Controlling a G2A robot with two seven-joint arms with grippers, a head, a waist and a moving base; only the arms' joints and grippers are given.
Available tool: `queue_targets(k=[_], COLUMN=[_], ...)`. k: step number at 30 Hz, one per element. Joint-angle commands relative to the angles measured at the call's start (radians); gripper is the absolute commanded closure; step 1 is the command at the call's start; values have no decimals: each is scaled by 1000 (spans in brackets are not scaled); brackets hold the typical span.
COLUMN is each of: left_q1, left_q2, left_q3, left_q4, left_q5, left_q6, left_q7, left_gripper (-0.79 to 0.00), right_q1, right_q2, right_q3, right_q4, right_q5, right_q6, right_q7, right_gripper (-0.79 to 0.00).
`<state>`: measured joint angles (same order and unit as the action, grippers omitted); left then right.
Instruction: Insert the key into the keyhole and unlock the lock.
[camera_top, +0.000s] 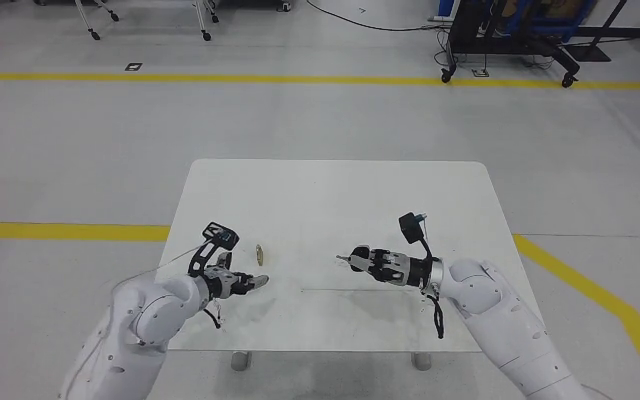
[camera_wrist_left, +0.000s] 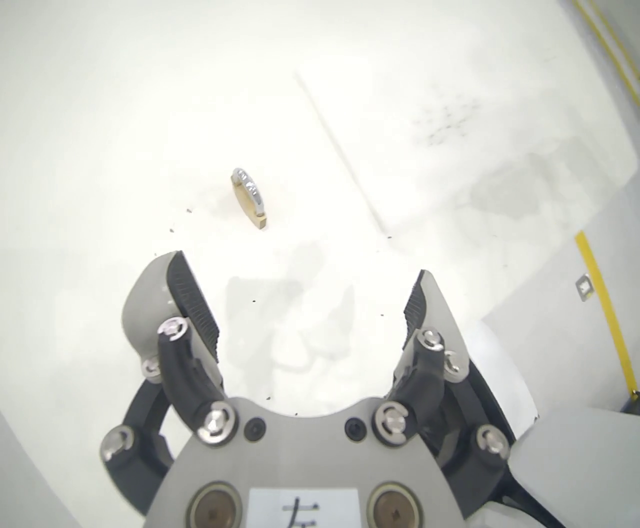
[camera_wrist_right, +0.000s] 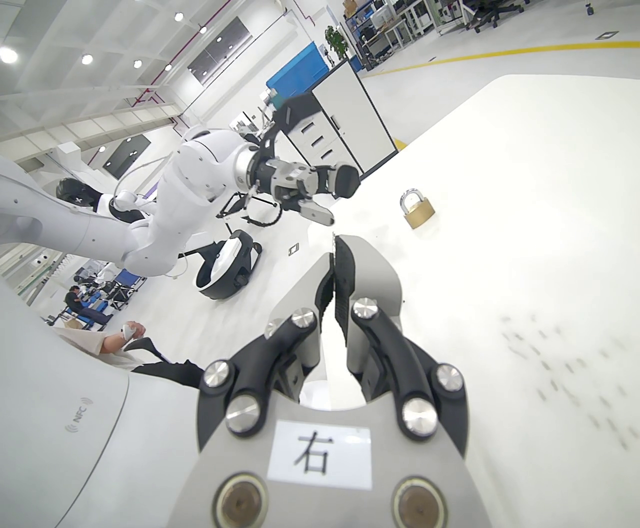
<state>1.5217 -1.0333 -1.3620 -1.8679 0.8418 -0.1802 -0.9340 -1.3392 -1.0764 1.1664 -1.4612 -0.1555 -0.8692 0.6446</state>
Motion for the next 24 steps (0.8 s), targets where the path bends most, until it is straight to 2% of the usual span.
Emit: queue_targets(k=[1,4,8,12,15,19,24], left_q1=[-21,-50,-82,-113,-148,-203,-259], left_q2=[-6,-12,-16,-21,-26,-36,-49], left_q3=[35,66,90,111,138,181,233], left_q4=[37,77,102,121,151,195,248], left_q5=[13,34,67,81,100,113,124], left_q6=[27,56,99,114,115,109,124], left_q7=[29,54,53,69,67,55,45], left_gripper=[-671,-610,-486,-477,-440,-496,-456], right_q1=[0,0,0,0,0,0,0], right_q2=[0,0,0,0,0,0,0], right_q3=[0,0,0,0,0,0,0], right_q4=[0,0,0,0,0,0,0], right_q5=[0,0,0,0,0,0,0], right_q6=[0,0,0,0,0,0,0], right_q7=[0,0,0,0,0,0,0], right_gripper=[0,0,0,0,0,0,0])
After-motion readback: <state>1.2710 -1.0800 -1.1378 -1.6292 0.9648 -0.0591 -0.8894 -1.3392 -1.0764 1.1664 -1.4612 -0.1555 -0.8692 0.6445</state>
